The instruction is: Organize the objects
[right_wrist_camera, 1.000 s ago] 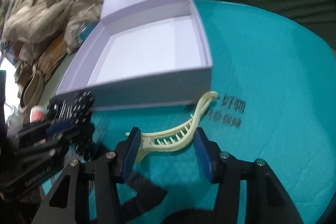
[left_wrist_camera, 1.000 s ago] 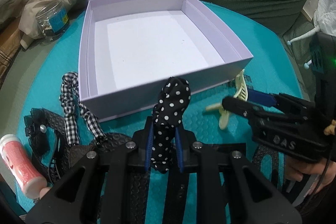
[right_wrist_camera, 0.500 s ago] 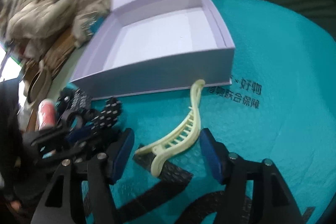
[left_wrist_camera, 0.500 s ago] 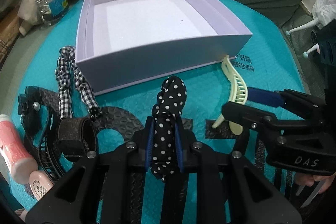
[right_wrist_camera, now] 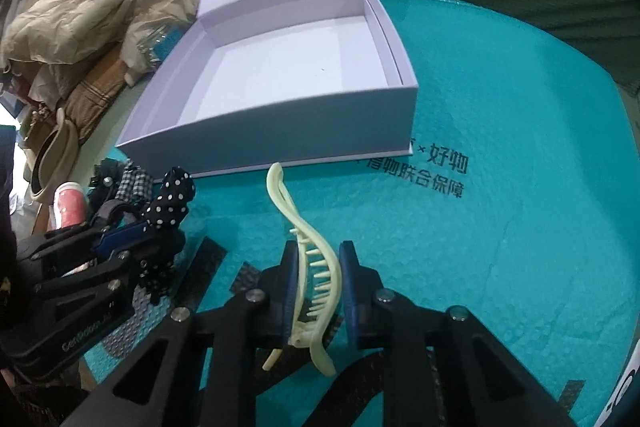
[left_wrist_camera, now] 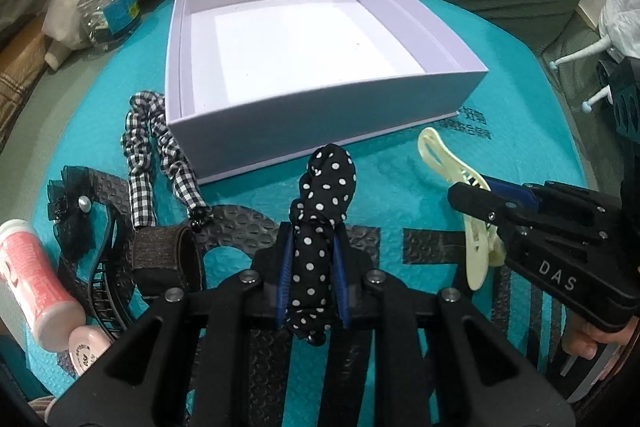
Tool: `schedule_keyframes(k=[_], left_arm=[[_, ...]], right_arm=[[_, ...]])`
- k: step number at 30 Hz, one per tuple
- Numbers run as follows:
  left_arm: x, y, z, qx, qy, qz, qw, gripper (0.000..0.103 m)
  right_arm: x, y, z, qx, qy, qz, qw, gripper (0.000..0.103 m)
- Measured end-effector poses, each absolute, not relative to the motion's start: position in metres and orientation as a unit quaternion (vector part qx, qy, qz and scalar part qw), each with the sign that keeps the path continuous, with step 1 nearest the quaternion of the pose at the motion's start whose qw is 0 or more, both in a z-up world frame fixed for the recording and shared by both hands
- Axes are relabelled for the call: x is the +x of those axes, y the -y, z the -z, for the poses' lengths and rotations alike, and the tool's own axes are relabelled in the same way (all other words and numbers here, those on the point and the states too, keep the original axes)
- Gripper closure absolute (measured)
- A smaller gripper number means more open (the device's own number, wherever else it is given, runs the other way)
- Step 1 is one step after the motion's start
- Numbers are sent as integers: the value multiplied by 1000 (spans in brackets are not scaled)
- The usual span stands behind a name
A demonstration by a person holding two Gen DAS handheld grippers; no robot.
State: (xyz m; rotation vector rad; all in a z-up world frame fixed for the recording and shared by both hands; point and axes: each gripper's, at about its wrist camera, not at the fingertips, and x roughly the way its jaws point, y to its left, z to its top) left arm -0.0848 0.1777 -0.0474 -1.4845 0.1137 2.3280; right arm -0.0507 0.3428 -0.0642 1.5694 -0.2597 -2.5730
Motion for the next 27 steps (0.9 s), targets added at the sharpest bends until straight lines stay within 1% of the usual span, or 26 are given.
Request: schedule_keyframes(k=[9, 20, 27], left_arm=[[-85, -178, 24, -509, -47, -838, 191, 85], [-94, -166, -12, -479, -56, -857, 181, 85], [-108, -167, -29, -459, -79, -867, 180, 85]], right_arm=[[-40, -333, 24, 486, 64, 867, 84, 84], [-54, -312, -22, 454, 22, 883, 120, 84], [-76, -305, -33, 445, 5, 885, 135, 84]])
